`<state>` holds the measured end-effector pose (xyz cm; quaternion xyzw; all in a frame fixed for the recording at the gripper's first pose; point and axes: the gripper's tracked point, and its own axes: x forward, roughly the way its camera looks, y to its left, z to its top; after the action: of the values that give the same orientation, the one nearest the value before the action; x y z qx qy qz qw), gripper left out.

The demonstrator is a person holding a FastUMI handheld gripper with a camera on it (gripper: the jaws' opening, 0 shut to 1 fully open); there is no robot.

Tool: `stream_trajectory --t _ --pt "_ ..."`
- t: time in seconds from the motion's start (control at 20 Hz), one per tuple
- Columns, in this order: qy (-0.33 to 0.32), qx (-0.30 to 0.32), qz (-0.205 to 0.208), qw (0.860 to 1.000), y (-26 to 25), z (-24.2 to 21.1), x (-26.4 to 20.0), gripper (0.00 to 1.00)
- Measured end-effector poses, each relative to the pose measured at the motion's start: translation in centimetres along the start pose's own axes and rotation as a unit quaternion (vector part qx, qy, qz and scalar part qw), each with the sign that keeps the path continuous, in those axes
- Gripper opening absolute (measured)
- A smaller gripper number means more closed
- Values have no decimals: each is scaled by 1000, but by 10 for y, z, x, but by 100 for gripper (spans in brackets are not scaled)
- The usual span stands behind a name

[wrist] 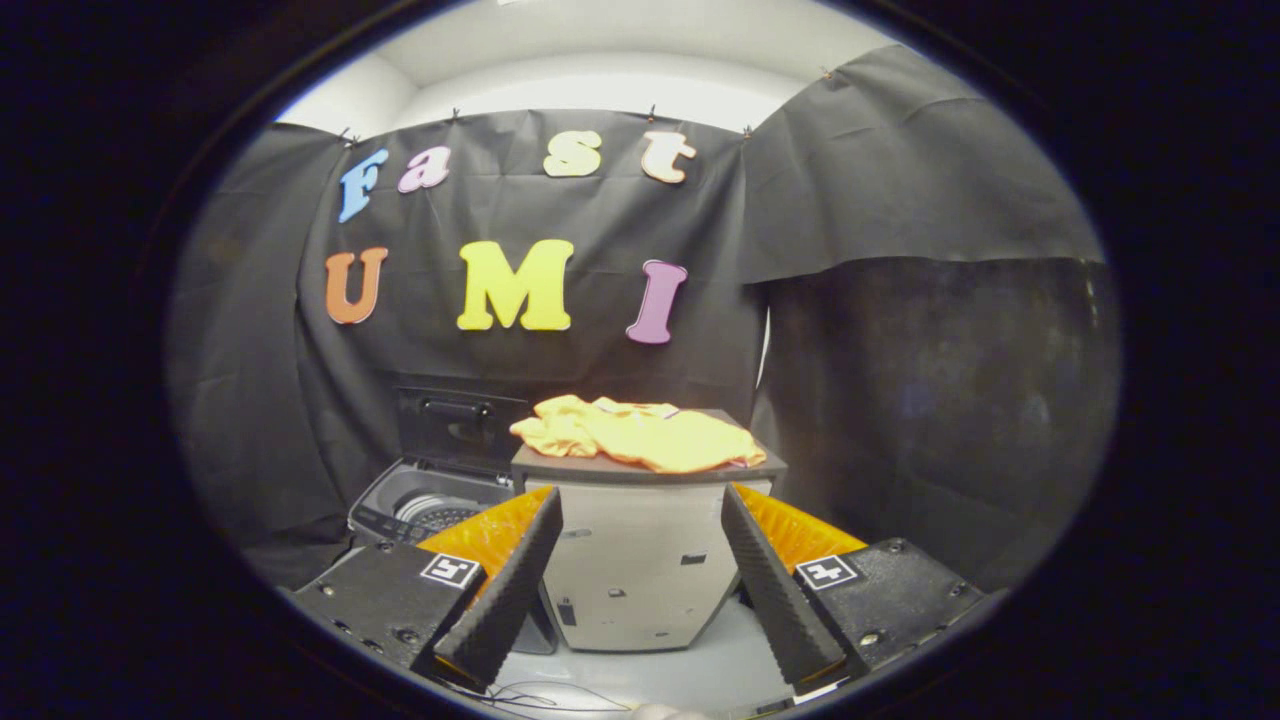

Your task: Put the clothes into the washing machine and then close the washing machine lid.

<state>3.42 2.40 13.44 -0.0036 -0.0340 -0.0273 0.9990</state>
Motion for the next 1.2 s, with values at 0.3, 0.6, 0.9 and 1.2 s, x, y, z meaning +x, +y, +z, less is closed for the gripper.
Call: stream_trajectory --t 0.3,0.6,0.9,1.2 --pt "-18 4 9 1000 -10 59 79 100" --pt "-26 -7 32 999 -9 119 172 100" --pt "-5 -11 55 998 9 136 254 100" --pt "72 -8 55 996 21 98 327 100"
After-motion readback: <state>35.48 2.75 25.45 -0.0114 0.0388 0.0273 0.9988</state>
